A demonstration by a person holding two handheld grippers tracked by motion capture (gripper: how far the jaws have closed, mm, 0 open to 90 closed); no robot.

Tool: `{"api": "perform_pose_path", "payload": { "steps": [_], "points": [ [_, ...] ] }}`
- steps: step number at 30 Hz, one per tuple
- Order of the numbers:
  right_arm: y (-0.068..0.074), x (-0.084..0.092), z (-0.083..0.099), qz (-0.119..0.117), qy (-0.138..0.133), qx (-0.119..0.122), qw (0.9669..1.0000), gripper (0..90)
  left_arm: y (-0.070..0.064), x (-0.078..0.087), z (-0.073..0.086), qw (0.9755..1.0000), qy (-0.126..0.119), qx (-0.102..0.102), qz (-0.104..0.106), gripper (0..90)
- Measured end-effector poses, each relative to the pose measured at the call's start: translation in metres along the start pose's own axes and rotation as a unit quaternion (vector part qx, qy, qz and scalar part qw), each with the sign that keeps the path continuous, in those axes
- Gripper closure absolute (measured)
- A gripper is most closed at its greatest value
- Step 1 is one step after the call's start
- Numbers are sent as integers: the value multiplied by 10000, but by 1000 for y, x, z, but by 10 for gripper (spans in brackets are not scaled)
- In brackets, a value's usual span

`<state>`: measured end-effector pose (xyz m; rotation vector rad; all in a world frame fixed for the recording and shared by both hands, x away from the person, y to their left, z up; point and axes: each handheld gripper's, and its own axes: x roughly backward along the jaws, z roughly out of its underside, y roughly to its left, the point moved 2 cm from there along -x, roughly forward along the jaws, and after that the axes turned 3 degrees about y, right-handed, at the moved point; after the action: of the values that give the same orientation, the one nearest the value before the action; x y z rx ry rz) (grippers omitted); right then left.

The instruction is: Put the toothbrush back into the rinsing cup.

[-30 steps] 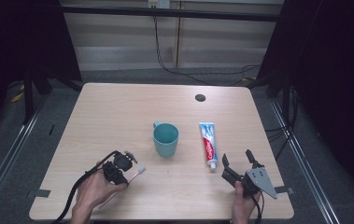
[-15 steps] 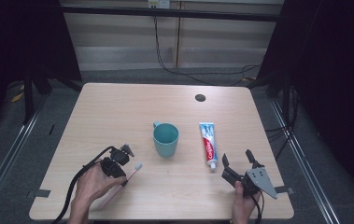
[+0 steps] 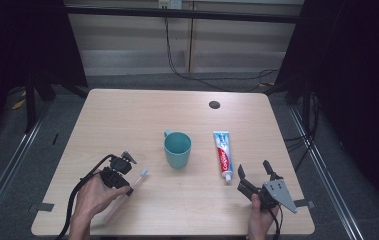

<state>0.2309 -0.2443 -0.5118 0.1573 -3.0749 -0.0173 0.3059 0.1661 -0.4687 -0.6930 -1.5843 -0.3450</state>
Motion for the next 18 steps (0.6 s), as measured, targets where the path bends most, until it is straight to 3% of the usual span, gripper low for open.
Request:
{"api": "perform_pose_path", "payload": {
  "steps": [8, 9, 10, 12, 13, 14, 15, 16, 17, 18],
  "points": [
    [0, 0, 0, 0, -1, 0, 10000, 139, 0, 10, 4, 9977, -607, 103, 300, 787],
    [0, 0, 0, 1, 0, 0, 10000, 140, 1, 12, 6, 9958, -815, 112, 400, 788],
    [0, 0, 0, 1, 0, 0, 10000, 140, 1, 12, 6, 9958, -815, 112, 400, 788],
    [0, 0, 0, 0, 0, 0, 10000, 140, 1, 17, 8, 9924, -1133, 202, 437, 788],
    [0, 0, 0, 0, 0, 0, 10000, 140, 1, 17, 8, 9924, -1133, 202, 437, 788],
    [0, 0, 0, 1, 0, 0, 10000, 140, 4, 20, 8, 9894, -1359, 305, 420, 788],
    [0, 0, 0, 1, 0, 0, 10000, 140, 4, 20, 8, 9894, -1359, 305, 420, 788],
    [0, 0, 0, 0, -1, -1, 10000, 140, 6, 21, 9, 9866, -1524, 406, 408, 788],
    [0, 0, 0, 0, 0, 0, 10000, 140, 6, 21, 9, 9866, -1524, 406, 408, 787],
    [0, 0, 0, 0, 0, 0, 10000, 140, 7, 22, 9, 9843, -1644, 412, 483, 787]
  ]
}}
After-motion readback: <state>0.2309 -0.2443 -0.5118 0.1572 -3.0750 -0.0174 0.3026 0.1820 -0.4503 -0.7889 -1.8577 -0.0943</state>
